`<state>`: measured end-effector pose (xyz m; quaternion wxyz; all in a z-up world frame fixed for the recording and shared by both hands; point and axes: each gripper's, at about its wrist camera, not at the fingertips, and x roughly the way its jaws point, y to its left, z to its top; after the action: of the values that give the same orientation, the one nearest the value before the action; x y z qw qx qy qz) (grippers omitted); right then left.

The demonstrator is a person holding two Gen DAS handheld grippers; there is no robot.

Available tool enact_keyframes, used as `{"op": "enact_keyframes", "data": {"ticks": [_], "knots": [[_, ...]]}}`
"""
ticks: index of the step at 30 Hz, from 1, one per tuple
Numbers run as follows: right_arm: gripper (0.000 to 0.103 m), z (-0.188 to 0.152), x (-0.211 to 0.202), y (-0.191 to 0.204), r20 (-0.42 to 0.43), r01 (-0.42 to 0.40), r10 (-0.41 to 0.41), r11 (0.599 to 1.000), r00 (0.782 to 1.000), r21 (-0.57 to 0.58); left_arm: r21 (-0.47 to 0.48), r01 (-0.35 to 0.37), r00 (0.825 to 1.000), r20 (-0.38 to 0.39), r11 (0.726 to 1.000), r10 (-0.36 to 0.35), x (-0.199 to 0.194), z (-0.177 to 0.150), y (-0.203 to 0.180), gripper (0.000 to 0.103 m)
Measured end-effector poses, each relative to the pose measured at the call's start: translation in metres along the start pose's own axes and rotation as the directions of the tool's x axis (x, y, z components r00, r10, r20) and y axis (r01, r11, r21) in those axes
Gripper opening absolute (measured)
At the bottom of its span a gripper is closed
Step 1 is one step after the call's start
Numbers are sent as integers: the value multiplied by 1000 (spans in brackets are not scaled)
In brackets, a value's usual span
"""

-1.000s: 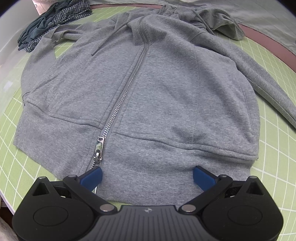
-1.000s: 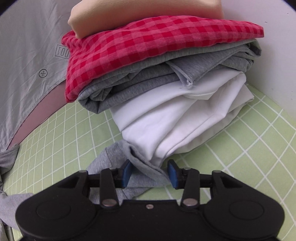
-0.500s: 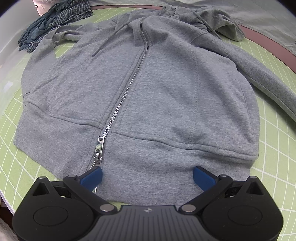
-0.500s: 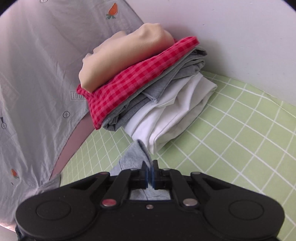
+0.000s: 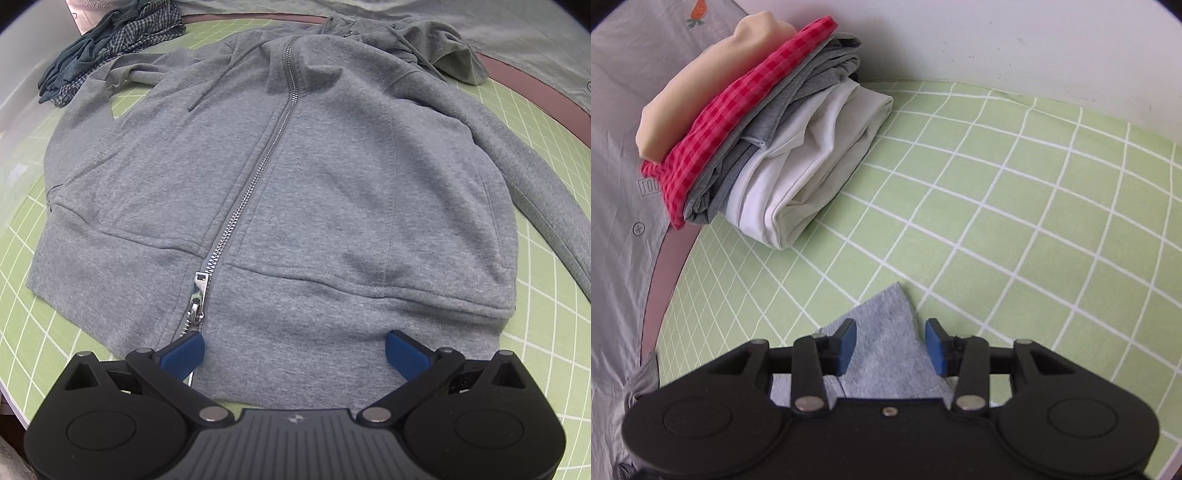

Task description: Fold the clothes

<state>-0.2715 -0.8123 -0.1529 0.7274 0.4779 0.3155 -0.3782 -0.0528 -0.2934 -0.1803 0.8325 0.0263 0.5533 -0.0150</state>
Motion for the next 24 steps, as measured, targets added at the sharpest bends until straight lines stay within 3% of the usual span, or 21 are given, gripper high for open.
{"op": "enact_keyframes", "data": {"ticks": [4, 9, 10, 16, 19, 20, 24], "knots": [[41, -14, 8, 7, -32, 27, -30, 996, 999, -87, 0, 0, 1000, -1, 1000, 0, 0, 0, 0, 103], [15, -25, 12, 27, -24, 106, -118, 951, 993, -291, 2, 1, 1000, 5, 1000, -1, -1, 0, -1, 103], [3, -27, 12, 28, -9, 129, -139, 939, 990, -320, 3, 2, 1000, 8, 1000, -2, -1, -1, 0, 103], [0, -30, 11, 31, 46, 190, -186, 912, 982, -364, 40, 30, 999, 11, 999, -30, -2, -5, 5, 103], [10, -36, 10, 49, 89, 259, -244, 877, 966, -404, 33, 32, 999, 25, 999, -33, -8, -12, 23, 103], [23, -41, 8, 55, 101, 258, -237, 872, 966, -417, 20, 29, 999, 35, 999, -29, -11, -14, 32, 103], [46, -72, -6, 84, 121, 200, -161, 855, 979, -479, -40, -9, 998, 68, 999, 12, -23, -11, 77, 103]]}}
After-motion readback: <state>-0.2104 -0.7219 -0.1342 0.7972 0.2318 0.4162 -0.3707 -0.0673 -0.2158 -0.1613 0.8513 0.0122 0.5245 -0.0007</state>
